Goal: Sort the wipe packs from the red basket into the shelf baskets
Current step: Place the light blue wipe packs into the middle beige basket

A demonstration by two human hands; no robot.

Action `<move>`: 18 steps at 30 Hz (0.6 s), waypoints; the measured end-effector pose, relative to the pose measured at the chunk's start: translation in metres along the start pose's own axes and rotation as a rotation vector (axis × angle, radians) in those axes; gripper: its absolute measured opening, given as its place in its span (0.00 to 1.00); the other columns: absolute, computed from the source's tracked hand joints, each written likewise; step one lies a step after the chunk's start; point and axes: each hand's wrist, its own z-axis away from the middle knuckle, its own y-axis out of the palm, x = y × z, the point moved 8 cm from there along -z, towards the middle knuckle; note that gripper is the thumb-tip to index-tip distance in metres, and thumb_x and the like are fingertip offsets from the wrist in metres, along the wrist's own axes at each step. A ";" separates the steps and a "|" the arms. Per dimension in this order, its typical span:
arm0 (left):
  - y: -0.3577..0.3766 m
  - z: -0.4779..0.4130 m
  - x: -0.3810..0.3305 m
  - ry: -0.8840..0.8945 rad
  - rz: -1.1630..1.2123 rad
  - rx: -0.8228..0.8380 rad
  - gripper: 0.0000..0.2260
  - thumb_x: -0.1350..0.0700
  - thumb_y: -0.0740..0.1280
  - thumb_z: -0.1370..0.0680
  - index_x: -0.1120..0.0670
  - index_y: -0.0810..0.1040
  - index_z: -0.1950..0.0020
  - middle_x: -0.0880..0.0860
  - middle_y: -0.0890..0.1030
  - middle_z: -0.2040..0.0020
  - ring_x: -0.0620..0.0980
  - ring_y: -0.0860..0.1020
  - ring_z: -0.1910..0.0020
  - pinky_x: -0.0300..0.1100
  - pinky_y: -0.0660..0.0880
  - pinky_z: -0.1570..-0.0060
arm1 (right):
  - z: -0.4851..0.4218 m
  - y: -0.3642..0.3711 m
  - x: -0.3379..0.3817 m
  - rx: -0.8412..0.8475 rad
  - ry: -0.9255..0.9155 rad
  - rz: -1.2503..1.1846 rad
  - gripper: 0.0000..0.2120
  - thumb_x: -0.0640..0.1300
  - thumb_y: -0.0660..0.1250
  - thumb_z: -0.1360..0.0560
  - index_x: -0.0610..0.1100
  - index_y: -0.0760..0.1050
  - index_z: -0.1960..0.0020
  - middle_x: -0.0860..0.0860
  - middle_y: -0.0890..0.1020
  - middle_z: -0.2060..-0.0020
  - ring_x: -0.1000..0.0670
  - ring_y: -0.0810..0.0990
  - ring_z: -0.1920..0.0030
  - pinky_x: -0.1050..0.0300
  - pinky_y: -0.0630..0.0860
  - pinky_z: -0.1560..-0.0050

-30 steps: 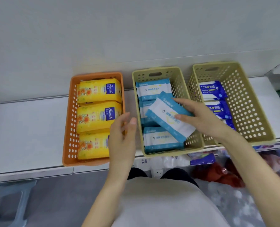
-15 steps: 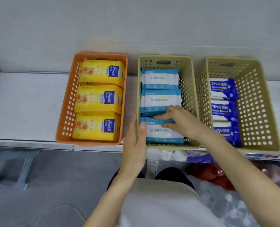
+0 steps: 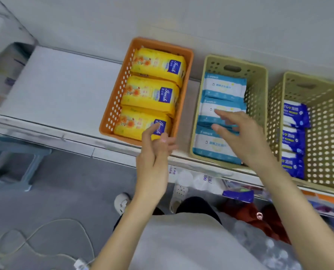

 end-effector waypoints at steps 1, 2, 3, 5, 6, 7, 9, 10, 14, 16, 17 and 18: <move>-0.020 0.000 -0.003 0.018 0.023 -0.032 0.10 0.52 0.55 0.17 0.44 0.69 0.37 0.48 0.84 0.51 0.45 0.83 0.51 0.45 0.77 0.46 | 0.002 0.004 0.020 0.007 -0.022 -0.044 0.19 0.47 0.68 0.25 0.51 0.74 0.34 0.53 0.76 0.45 0.54 0.74 0.45 0.59 0.70 0.41; -0.041 0.001 -0.005 0.036 0.041 -0.062 0.10 0.53 0.55 0.18 0.44 0.70 0.39 0.49 0.84 0.53 0.47 0.83 0.53 0.45 0.77 0.47 | 0.005 0.010 0.044 0.009 -0.059 -0.077 0.18 0.48 0.68 0.25 0.54 0.74 0.35 0.56 0.76 0.46 0.56 0.75 0.46 0.61 0.70 0.42; -0.064 0.001 -0.007 0.043 0.048 -0.091 0.09 0.53 0.56 0.18 0.44 0.71 0.40 0.48 0.84 0.55 0.47 0.84 0.53 0.46 0.78 0.47 | 0.007 0.019 0.068 0.023 -0.095 -0.123 0.17 0.47 0.68 0.25 0.58 0.73 0.37 0.59 0.76 0.47 0.57 0.75 0.47 0.63 0.70 0.44; -0.113 0.003 -0.004 0.035 0.056 -0.127 0.08 0.55 0.57 0.18 0.45 0.72 0.42 0.49 0.85 0.56 0.48 0.84 0.55 0.46 0.78 0.48 | 0.011 0.048 0.116 0.078 -0.125 -0.273 0.16 0.45 0.68 0.25 0.62 0.73 0.42 0.59 0.77 0.48 0.60 0.77 0.48 0.68 0.72 0.48; -0.140 0.005 0.000 0.036 0.059 -0.145 0.07 0.55 0.58 0.18 0.45 0.73 0.43 0.49 0.84 0.55 0.49 0.83 0.55 0.46 0.78 0.48 | 0.012 0.066 0.139 0.099 -0.130 -0.346 0.16 0.43 0.68 0.25 0.61 0.74 0.43 0.58 0.78 0.47 0.61 0.77 0.48 0.69 0.73 0.49; -0.170 0.006 0.003 0.033 0.046 -0.169 0.07 0.53 0.60 0.19 0.46 0.73 0.43 0.49 0.84 0.55 0.48 0.83 0.55 0.45 0.78 0.48 | 0.013 0.086 0.162 0.108 -0.138 -0.400 0.16 0.41 0.68 0.25 0.59 0.75 0.43 0.57 0.79 0.47 0.62 0.78 0.48 0.69 0.74 0.50; -0.234 0.012 0.011 0.017 0.017 -0.225 0.09 0.48 0.62 0.22 0.46 0.75 0.44 0.47 0.84 0.54 0.47 0.83 0.53 0.43 0.78 0.49 | 0.017 0.129 0.207 0.125 -0.158 -0.499 0.15 0.38 0.68 0.25 0.54 0.76 0.43 0.54 0.81 0.48 0.63 0.78 0.49 0.70 0.74 0.49; -0.268 0.016 0.016 0.004 0.012 -0.267 0.09 0.47 0.63 0.22 0.46 0.75 0.44 0.47 0.83 0.53 0.46 0.82 0.53 0.42 0.78 0.49 | 0.021 0.155 0.229 0.151 -0.162 -0.559 0.14 0.37 0.68 0.25 0.52 0.77 0.43 0.53 0.82 0.49 0.61 0.79 0.50 0.70 0.74 0.49; -0.406 0.043 0.036 -0.080 0.071 -0.523 0.07 0.56 0.60 0.19 0.52 0.76 0.45 0.49 0.83 0.53 0.50 0.82 0.52 0.38 0.78 0.52 | 0.050 0.271 0.320 0.376 -0.158 -0.644 0.14 0.37 0.67 0.25 0.51 0.77 0.42 0.52 0.83 0.49 0.60 0.80 0.52 0.71 0.73 0.50; -0.463 0.060 0.043 -0.109 0.109 -0.644 0.07 0.57 0.60 0.19 0.53 0.76 0.45 0.51 0.83 0.52 0.50 0.82 0.52 0.36 0.77 0.54 | 0.067 0.326 0.364 0.510 -0.192 -0.608 0.15 0.38 0.67 0.25 0.53 0.76 0.42 0.51 0.82 0.47 0.60 0.80 0.52 0.71 0.73 0.50; -0.487 0.068 0.046 -0.116 0.129 -0.702 0.07 0.56 0.60 0.20 0.53 0.77 0.45 0.52 0.83 0.51 0.49 0.82 0.53 0.36 0.77 0.54 | 0.073 0.350 0.385 0.576 -0.213 -0.597 0.15 0.39 0.67 0.25 0.54 0.76 0.41 0.52 0.81 0.47 0.60 0.80 0.52 0.71 0.73 0.50; -0.511 0.075 0.050 -0.121 0.147 -0.759 0.07 0.56 0.61 0.20 0.52 0.77 0.46 0.52 0.83 0.51 0.48 0.82 0.54 0.35 0.78 0.55 | 0.078 0.372 0.405 0.636 -0.232 -0.581 0.16 0.39 0.68 0.25 0.54 0.76 0.41 0.52 0.80 0.46 0.60 0.79 0.52 0.71 0.73 0.50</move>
